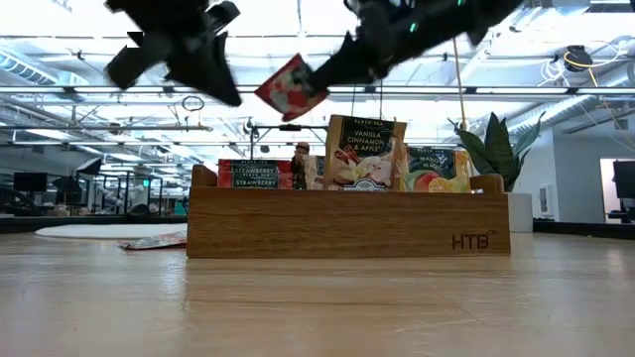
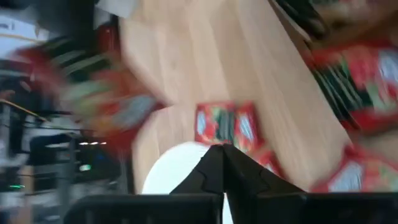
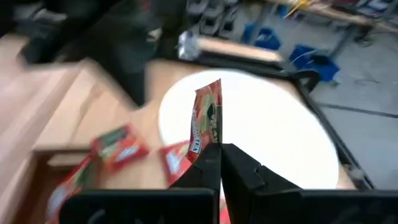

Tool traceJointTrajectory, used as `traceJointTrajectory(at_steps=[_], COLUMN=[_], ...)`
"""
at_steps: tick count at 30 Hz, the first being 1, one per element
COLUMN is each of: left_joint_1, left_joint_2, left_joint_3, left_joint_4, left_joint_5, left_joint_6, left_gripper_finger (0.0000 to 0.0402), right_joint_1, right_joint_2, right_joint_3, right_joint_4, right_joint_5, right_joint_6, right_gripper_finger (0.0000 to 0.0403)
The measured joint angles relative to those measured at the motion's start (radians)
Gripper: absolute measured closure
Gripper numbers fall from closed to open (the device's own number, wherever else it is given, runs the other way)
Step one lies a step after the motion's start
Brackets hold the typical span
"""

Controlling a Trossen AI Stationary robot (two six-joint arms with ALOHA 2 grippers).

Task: Pick & Place Tea
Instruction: Put the red tea bag into the left section of the wooden organizer

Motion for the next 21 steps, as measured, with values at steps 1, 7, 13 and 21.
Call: traceJointTrajectory(at_steps=[1,7,13,21], left_joint_1=[0.014,0.136,0.244,0.282], left_joint_2=[-0.015,-0.081,-0.076,-0.053], left_joint_3=[0.0,0.003,0.002,0.001], left_joint_4=[0.033,0.214,0.309,0.337], left_joint_5=[0.024,0.25,0.559,0.581], left_joint_6=[-0.008,-0.09,-0.179,-0.219], left_gripper_finger=[0.0395,0.0375,0.0303,0.0234], right_joint_1=[0.014,0.087,0.132,0.137], right_joint_2=[-0.015,-0.006,0.001,0.001], right_joint_3=[0.023,0.137,0.143,0.142], right_joint_4=[-0.078,-0.342,-0.361,-0.351], right_joint_5=[0.004,0.023,0.11,0.109], right_joint_6=[-0.011,-0.029,-0.047,-0.048], right_gripper_finger=[0.0403,0.0403,0.0403,0.0403])
